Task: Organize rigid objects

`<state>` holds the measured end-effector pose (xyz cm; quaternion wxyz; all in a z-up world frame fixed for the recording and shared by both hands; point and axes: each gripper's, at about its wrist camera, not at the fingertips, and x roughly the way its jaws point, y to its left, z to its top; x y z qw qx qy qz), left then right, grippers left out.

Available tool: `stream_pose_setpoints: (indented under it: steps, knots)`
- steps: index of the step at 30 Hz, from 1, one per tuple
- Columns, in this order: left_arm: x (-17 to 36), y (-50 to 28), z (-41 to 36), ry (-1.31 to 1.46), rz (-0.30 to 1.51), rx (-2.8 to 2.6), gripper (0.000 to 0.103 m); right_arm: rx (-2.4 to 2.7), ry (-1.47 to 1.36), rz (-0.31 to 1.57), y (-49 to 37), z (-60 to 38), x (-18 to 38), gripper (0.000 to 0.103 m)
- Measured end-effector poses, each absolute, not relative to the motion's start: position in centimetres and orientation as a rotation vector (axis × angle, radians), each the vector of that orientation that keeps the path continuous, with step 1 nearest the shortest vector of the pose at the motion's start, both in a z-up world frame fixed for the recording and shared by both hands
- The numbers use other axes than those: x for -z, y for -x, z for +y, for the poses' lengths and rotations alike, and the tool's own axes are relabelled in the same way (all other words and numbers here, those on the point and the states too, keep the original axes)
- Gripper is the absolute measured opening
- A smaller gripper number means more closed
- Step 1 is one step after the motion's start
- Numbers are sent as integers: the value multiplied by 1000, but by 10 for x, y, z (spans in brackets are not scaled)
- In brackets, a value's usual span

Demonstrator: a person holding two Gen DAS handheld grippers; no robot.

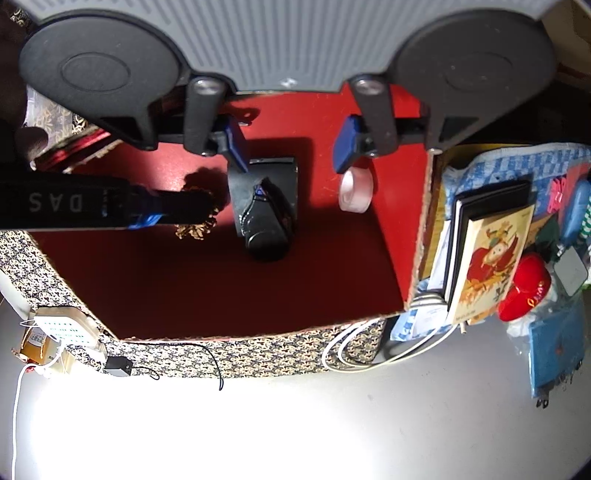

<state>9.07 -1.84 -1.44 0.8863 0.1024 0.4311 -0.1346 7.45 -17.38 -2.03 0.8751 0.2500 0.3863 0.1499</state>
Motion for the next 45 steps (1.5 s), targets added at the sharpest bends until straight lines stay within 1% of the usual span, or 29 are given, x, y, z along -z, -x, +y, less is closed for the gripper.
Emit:
stream_pose_setpoints:
  steps: [3, 12, 23, 30, 45]
  knots:
    - [9, -83, -19, -217, 880, 277, 54, -305, -517, 787, -65, -175, 14, 9]
    - [-10, -59, -16, -203, 835, 309, 54, -290, -436, 717, -26, -169, -4, 9]
    - [-18, -20, -4, -186, 803, 386, 55, -262, -484, 692, 18, -196, -2, 9]
    - [5, -5, -8, -190, 849, 442, 55, -198, -501, 754, 26, -197, 21, 8]
    - [65, -3, 3, -130, 1006, 494, 55, -139, -399, 854, 23, -181, 69, 9]
